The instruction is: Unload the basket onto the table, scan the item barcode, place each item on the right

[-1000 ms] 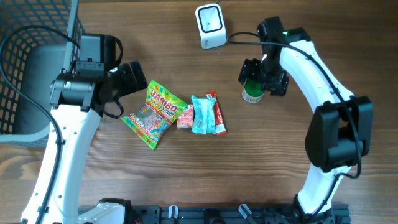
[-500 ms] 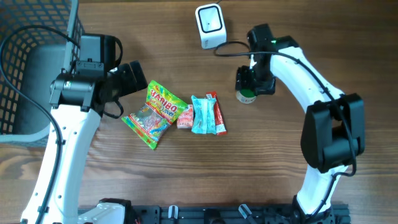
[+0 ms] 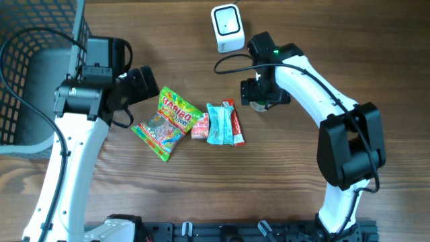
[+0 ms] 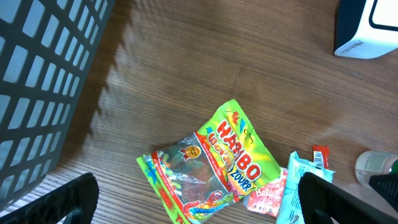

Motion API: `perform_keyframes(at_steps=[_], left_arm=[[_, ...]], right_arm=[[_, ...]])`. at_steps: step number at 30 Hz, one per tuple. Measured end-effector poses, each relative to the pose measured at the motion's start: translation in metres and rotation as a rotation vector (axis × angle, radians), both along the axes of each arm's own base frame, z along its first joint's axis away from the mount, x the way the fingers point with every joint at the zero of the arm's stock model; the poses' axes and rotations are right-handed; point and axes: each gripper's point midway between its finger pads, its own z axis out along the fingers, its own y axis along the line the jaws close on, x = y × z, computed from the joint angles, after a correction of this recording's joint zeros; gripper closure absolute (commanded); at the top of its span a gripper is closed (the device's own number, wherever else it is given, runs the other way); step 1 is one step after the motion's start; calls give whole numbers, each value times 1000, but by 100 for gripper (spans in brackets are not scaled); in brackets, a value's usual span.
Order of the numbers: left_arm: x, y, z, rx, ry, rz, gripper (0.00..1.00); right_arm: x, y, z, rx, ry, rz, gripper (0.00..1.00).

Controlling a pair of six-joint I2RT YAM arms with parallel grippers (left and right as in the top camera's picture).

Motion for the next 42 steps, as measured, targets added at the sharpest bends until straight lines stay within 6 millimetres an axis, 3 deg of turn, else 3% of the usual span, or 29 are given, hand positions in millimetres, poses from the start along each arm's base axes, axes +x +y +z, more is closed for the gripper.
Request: perform_keyframes(at_steps=[2,6,9,11,12,13,20,24,26,29,32,37,39,40,41,42], left_arm=[[0,0,0,0,0,0,0],[0,0,0,0,0,0,0],[0,0,0,0,0,0,0],[0,0,0,0,0,0,0],[0,0,0,0,0,0,0],[0,0,0,0,0,0,0],[0,0,0,0,0,0,0],[0,0,0,0,0,0,0],[0,0,0,0,0,0,0],[0,0,0,0,0,0,0],[0,0,0,0,0,0,0],[0,0,0,0,0,0,0],[0,0,0,0,0,0,0],[0,0,0,0,0,0,0],[0,0,0,0,0,0,0],[0,0,0,0,0,0,0]], right_arm=[[0,0,0,6,0,-45,38],[2,-4,1,-18,-8,-73,39],[3,-7,1,-41,-17,17,38],[4,-7,1,-49,-21,93,26],[4,-9,1,-61,-23,135,8],[4,-10,1,-69,-24,152,0],[10,-14,2,-89,-50,71,0],[10,-14,-1,-74,-53,-86,0],[11,-9,-4,-40,-58,-136,1],[12,-2,-5,3,-51,-201,17],[11,-1,-6,16,-45,-265,25],[11,-1,-6,14,-46,-243,28],[10,-2,-6,2,-45,-145,29],[9,-2,-6,-2,-44,-109,25],[9,-2,-6,-6,-43,-72,6],[9,-2,-6,-9,-43,-46,0]])
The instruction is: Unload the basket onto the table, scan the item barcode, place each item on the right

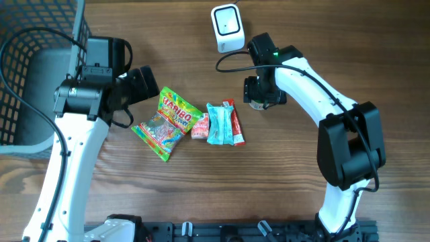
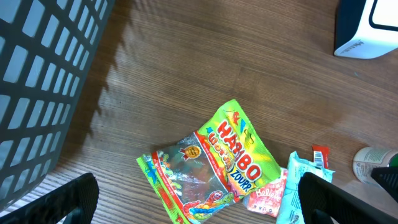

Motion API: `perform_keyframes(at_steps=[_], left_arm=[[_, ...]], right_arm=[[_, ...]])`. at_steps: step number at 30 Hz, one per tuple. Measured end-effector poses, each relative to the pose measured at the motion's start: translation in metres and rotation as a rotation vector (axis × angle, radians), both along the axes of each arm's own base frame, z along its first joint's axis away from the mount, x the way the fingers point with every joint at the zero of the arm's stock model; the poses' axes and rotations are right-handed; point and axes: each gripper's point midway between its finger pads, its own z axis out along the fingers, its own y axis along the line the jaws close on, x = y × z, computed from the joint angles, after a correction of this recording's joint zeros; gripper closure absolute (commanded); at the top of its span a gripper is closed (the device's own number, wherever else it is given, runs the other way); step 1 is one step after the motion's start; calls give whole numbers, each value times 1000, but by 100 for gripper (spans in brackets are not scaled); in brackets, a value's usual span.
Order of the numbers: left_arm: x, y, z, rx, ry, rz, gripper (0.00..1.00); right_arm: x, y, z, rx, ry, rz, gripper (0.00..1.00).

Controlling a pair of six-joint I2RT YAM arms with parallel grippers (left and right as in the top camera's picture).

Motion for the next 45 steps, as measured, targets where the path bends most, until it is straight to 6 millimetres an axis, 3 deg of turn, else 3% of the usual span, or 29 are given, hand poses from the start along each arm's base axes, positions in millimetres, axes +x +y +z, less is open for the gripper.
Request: perform_keyframes(at_steps=[9,14,16,22,28,29,30,32,33,38,40,41,42,43,45], left_arm=[[0,0,0,0,0,0,0],[0,0,0,0,0,0,0],[0,0,0,0,0,0,0],[0,0,0,0,0,0,0],[0,0,0,0,0,0,0],[0,0,0,0,0,0,0],[0,0,0,0,0,0,0],[0,0,0,0,0,0,0],[0,0,0,0,0,0,0],[0,0,0,0,0,0,0],[0,0,0,0,0,0,0],[0,0,0,0,-1,0,0],[0,0,0,0,0,0,0],[0,0,0,0,0,0,0],[0,0,0,0,0,0,0]], right_arm=[[-2,-1,0,-1,7,-14,0],[1,0,-4,16,-4,-116,1],[3,1,-14,35,-22,-155,10],[22,9,-21,82,-111,-169,19],[12,3,-20,55,-66,-154,30],[12,2,-16,50,-65,-127,39],[15,1,-4,50,-87,-81,43],[22,1,26,64,-158,-18,42],[25,2,53,80,-222,16,39],[25,12,143,157,-398,160,39],[31,18,162,178,-431,190,41],[37,22,177,190,-467,201,41],[53,30,211,220,-568,227,41],[62,35,229,239,-635,238,41],[79,43,243,264,-718,252,43]])
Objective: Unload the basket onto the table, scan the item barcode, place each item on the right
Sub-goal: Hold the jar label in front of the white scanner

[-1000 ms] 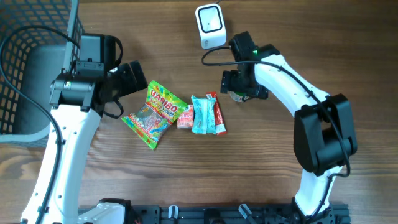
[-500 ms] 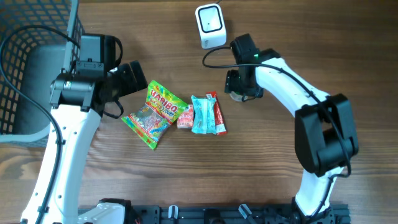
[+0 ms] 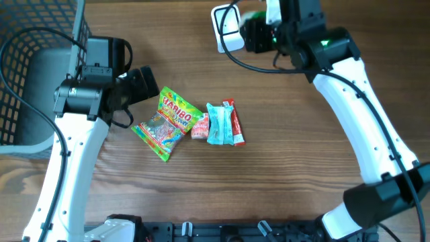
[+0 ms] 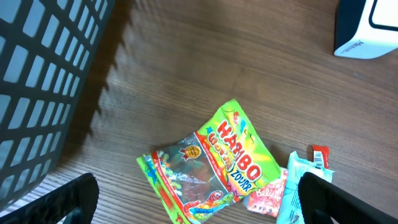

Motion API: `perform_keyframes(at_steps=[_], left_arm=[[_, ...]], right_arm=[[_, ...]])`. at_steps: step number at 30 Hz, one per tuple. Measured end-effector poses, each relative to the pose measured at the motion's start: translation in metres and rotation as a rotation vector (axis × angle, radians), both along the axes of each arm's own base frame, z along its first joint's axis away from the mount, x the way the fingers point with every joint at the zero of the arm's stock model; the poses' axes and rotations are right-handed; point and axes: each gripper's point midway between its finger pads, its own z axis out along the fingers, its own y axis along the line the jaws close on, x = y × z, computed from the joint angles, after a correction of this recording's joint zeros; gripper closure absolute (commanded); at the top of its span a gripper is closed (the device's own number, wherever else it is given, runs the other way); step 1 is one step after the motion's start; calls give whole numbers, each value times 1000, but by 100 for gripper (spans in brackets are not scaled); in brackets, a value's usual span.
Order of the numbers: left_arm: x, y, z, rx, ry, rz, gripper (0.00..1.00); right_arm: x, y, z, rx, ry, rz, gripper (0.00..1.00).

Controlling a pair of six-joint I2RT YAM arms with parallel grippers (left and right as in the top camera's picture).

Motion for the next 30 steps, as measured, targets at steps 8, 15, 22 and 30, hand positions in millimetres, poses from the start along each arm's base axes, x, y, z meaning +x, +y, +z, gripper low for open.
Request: perform_keyframes(at_steps=[8,15,22,30], left_arm=[[0,0,0,0,-2,0,0],[0,0,0,0,0,0,0],[0,0,0,0,0,0,0],[0,0,0,0,0,0,0]], right_arm=[[105,42,-107,34,-94,9,44],[154,60,-94,190,-329,-27,45],[176,62,-134,246,-368,-88,47],[180,59,-134,269,-379,-121,57]])
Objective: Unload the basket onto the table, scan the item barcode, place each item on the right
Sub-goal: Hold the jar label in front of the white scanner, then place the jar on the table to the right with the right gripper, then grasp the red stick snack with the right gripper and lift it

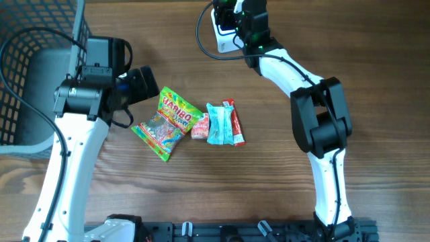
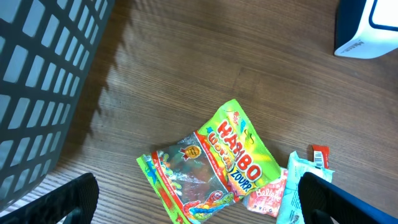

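Note:
The white barcode scanner (image 1: pixel 224 33) stands at the table's far edge, also in the left wrist view (image 2: pixel 368 28). My right gripper (image 1: pixel 235 15) is raised right at the scanner's face, shut on a small pale round container that is almost wholly hidden by the fingers. My left gripper (image 2: pixel 199 199) hangs open above a green Haribo bag (image 1: pixel 168 121), nothing between its fingers; overhead the left gripper (image 1: pixel 138 86) sits just left of the bag.
A pink packet (image 1: pixel 199 126), a light blue packet (image 1: pixel 216 124) and a red packet (image 1: pixel 234 122) lie in a row right of the Haribo bag. A dark wire basket (image 1: pixel 30 67) fills the far left.
My right gripper has moved from just right of the scanner to directly over its face, the arm now stretched along the far edge. The left arm and the packets are unmoved.
My right gripper was down around a small pale container right of the packets, and still there at the following moment. Then the container was off the table, held up beside the scanner. Now it is at the scanner's face. The left gripper stayed open over the Haribo bag.

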Motion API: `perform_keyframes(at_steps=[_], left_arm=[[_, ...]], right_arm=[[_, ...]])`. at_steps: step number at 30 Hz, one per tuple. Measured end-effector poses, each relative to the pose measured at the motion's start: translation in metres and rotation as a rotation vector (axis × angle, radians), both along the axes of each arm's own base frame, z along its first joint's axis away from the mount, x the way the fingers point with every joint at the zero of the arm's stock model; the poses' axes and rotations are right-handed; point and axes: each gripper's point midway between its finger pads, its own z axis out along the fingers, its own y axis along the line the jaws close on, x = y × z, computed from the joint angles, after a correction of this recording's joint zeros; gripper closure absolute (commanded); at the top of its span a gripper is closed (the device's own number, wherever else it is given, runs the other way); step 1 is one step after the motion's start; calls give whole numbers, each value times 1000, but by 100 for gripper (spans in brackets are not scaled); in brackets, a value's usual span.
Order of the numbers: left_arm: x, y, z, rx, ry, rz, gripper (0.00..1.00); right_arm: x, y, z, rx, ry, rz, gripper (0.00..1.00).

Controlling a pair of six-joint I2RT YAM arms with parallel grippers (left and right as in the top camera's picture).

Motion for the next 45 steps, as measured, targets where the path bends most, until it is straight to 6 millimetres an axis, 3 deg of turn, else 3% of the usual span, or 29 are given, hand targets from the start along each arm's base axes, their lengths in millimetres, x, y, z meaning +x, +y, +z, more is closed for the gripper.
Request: perform_keyframes(at_steps=[7,10,12,13,15,16,17,18,20,21,22,23,24,26,28,32,34,35,36,38,40,42,43,45], left_arm=[[0,0,0,0,0,0,0],[0,0,0,0,0,0,0],[0,0,0,0,0,0,0],[0,0,0,0,-2,0,0],[0,0,0,-1,-1,0,0],[0,0,0,0,0,0,0],[-1,0,-1,0,4,0,0],[0,0,-1,0,2,0,0],[0,0,-1,0,2,0,0],[0,0,-1,0,2,0,0],[0,0,-1,0,2,0,0],[0,0,-1,0,2,0,0],[0,0,-1,0,3,0,0],[0,0,-1,0,3,0,0],[0,0,-1,0,2,0,0],[0,0,-1,0,3,0,0],[-1,0,-1,0,3,0,0],[-1,0,-1,0,4,0,0],[0,0,-1,0,3,0,0],[-1,0,-1,0,4,0,0],[-1,0,-1,0,4,0,0],[-1,0,-1,0,4,0,0],[0,0,-1,0,3,0,0],[0,0,-1,0,1,0,0]], right_arm=[[6,-2,-25,36,13,-21,57],[9,-7,-15,54,-8,-13,59],[5,-17,1,58,23,16,59],[-2,-28,15,51,75,17,59],[-29,-68,69,38,168,-17,61],[-56,-106,108,22,228,-60,62],[-71,-130,127,9,253,-90,62],[-100,-162,132,-25,349,-130,62],[-152,-215,97,-102,603,-189,62],[-185,-243,52,-140,807,-229,62],[-199,-255,29,-158,891,-247,61],[-216,-272,-11,-181,1002,-274,61],[-225,-279,-36,-188,1037,-288,59],[-243,-290,-84,-196,1092,-312,23],[-259,-291,-113,-208,1129,-308,1],[-269,-290,-114,-239,1165,-275,0],[-272,-290,-87,-259,1214,-247,3],[-254,-287,-39,-242,1159,-225,7],[-244,-282,-14,-226,1108,-205,9],[-241,-245,16,-183,1044,-25,22],[-250,-198,20,-184,1035,140,50],[-260,-161,16,-207,1037,253,83],[-274,-128,4,-234,1049,348,89],[-281,-104,-15,-261,1040,405,82]])
